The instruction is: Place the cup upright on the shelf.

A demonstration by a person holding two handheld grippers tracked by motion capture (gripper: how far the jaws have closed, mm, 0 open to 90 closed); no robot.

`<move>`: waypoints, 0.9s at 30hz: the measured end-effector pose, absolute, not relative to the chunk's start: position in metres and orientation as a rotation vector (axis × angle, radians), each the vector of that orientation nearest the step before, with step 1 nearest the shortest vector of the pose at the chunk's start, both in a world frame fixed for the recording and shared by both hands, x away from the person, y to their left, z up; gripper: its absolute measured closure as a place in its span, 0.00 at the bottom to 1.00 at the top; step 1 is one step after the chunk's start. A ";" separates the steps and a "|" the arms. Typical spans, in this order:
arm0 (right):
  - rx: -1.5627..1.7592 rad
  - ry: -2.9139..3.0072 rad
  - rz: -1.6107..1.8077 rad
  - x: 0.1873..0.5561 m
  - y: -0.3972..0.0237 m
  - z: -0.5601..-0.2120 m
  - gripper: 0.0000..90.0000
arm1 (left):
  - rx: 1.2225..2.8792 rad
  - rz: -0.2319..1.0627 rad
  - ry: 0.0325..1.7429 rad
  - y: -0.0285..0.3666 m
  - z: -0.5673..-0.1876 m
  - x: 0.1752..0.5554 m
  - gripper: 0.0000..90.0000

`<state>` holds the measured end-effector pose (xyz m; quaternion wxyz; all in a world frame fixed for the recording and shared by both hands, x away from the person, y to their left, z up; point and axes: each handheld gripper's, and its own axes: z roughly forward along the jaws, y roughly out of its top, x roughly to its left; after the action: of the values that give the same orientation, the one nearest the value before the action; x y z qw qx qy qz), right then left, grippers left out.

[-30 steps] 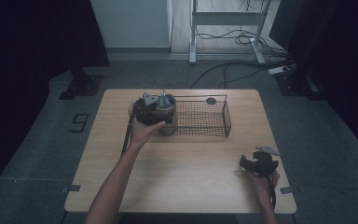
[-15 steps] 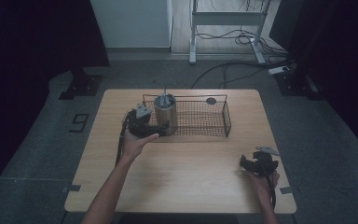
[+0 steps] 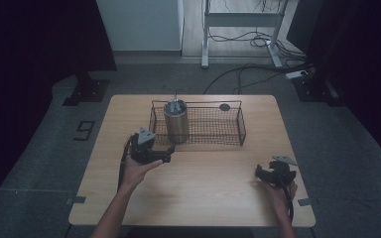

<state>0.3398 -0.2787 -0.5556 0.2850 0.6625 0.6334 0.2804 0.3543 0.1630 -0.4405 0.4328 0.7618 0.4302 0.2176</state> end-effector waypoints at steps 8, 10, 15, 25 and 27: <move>1.772 1.693 0.750 0.340 -0.279 -0.556 0.11 | 1.895 0.502 1.083 0.174 -0.463 0.334 0.02; 1.772 1.693 0.750 0.340 -0.279 -0.556 0.11 | 1.904 0.494 1.082 0.176 -0.469 0.329 0.02; 1.773 1.691 0.750 0.340 -0.279 -0.556 0.11 | 1.920 0.476 1.092 0.181 -0.484 0.319 0.02; 1.775 1.689 0.749 0.340 -0.279 -0.556 0.11 | 1.925 0.430 1.125 0.187 -0.503 0.314 0.04; 1.774 1.689 0.749 0.340 -0.279 -0.556 0.11 | 1.924 0.427 1.126 0.188 -0.505 0.315 0.04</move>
<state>0.3397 -0.2789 -0.5555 0.2859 0.6637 0.6318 0.2804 0.3147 0.1875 -0.5048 0.4223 0.7683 0.4498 0.1704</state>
